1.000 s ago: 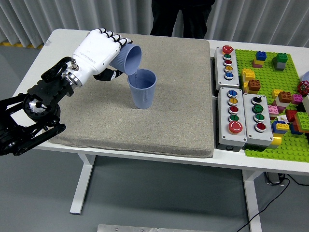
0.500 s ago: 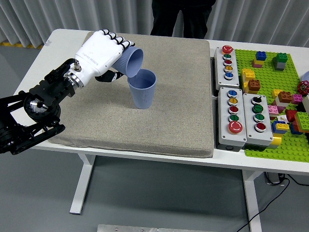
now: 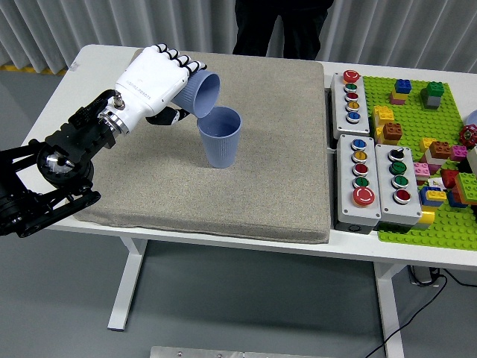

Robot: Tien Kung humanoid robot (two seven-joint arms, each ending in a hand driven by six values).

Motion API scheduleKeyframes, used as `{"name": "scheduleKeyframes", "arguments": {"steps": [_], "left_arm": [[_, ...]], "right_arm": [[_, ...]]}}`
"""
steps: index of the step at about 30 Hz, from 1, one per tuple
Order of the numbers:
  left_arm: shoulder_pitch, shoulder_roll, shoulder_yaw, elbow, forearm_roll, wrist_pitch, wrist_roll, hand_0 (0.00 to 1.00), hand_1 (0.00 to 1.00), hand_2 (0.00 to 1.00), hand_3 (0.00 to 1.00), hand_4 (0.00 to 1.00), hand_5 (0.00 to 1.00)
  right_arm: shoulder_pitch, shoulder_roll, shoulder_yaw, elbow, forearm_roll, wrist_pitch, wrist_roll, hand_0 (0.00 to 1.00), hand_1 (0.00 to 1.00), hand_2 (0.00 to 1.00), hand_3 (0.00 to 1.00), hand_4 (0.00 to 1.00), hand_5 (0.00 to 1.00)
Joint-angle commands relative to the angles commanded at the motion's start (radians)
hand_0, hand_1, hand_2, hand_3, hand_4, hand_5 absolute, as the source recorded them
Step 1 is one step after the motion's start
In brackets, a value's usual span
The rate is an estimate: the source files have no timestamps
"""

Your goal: Pick cup pour cup place

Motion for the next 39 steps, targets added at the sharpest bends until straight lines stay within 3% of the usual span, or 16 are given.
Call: {"name": "scheduleKeyframes", "arguments": {"steps": [20,25,31,39], "left_arm": [[-0.002,-0.006,0.0,-0.007,0.0,0.006,0.0,0.565,0.518,0.54,0.567,0.496,0.008],[0.008,-0.003,-0.025,-0.024,0.0,0.05,-0.019,0.565,0.517,0.536,0.567,0.492,0.008],[0.002,-0.001,-0.005,-0.037,0.0,0.054,-0.007,0.564,0.518,0.537,0.566,0.49,0.008],[-0.004,-0.014,0.04,0.012,0.0,0.046,0.002,0.565,0.517,0.538,0.566,0.489,0.008]], "right_arm": [[0.0,0.001,0.001,0.0,0.003,-0.001,0.0,0.695,0.686,0.622,0.603,0.066,0.232],[0.001,0.001,0.002,0.0,0.002,-0.001,0.0,0.695,0.686,0.622,0.603,0.066,0.234],[0.0,0.0,0.003,0.0,-0.001,0.0,0.0,0.695,0.686,0.622,0.602,0.065,0.232],[0.004,0.001,-0.002,0.0,0.005,-0.002,0.0,0.695,0.686,0.621,0.602,0.065,0.232]]}}
